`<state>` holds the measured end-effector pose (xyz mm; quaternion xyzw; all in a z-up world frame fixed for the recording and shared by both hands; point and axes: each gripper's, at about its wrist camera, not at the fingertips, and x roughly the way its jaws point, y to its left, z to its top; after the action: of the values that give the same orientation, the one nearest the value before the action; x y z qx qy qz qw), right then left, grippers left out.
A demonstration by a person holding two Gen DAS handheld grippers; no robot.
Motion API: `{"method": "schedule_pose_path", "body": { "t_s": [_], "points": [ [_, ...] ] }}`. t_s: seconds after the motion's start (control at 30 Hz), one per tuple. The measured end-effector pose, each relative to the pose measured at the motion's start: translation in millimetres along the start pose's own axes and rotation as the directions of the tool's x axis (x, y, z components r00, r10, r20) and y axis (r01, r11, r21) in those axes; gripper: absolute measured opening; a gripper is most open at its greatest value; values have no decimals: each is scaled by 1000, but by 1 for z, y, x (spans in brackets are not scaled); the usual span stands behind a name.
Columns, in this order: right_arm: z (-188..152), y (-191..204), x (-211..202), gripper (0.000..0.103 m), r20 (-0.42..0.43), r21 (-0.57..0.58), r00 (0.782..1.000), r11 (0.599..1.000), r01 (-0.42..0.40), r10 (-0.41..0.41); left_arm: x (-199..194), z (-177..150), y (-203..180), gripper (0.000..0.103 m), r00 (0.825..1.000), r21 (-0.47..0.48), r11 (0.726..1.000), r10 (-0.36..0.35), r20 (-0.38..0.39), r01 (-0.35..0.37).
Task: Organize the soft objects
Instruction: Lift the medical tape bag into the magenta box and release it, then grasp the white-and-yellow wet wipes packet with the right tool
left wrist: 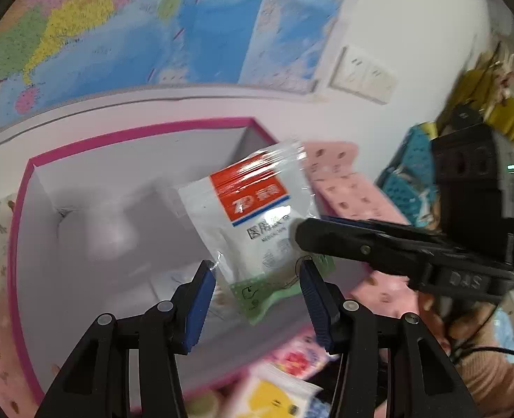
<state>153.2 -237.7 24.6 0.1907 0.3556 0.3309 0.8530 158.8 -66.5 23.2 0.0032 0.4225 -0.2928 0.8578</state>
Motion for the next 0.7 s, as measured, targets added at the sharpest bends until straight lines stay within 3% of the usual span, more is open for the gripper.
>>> {"method": "schedule_pose_path", "body": {
  "t_s": [0.07,0.17,0.37,0.47,0.6,0.7],
  "points": [
    [3,-4,9,27,-8,-4,997,997,74,-74,12,3,6,51,999,-13,1000,22,-31,-23],
    [3,-7,12,29,-3,-18,984,984,177,-177,28,6,15,52,991,-32,993,111,-80,-114],
    [-9,0,3,30,15,-39,984,983,178,-178,17,-7,20,52,989,-22,990,141,-37,-142],
    [-18,10,-10,32,35,-56,987,986,156,-154,-6,-19,18,53,989,-12,989,149,16,-149],
    [-34,28,-28,43,58,-100,992,988,115,-109,-40,-34,18,57,986,-27,991,137,93,-135],
    [-49,40,-41,43,57,-139,996,987,75,-68,-60,-49,16,57,980,-26,989,149,129,-147]
  ]
}}
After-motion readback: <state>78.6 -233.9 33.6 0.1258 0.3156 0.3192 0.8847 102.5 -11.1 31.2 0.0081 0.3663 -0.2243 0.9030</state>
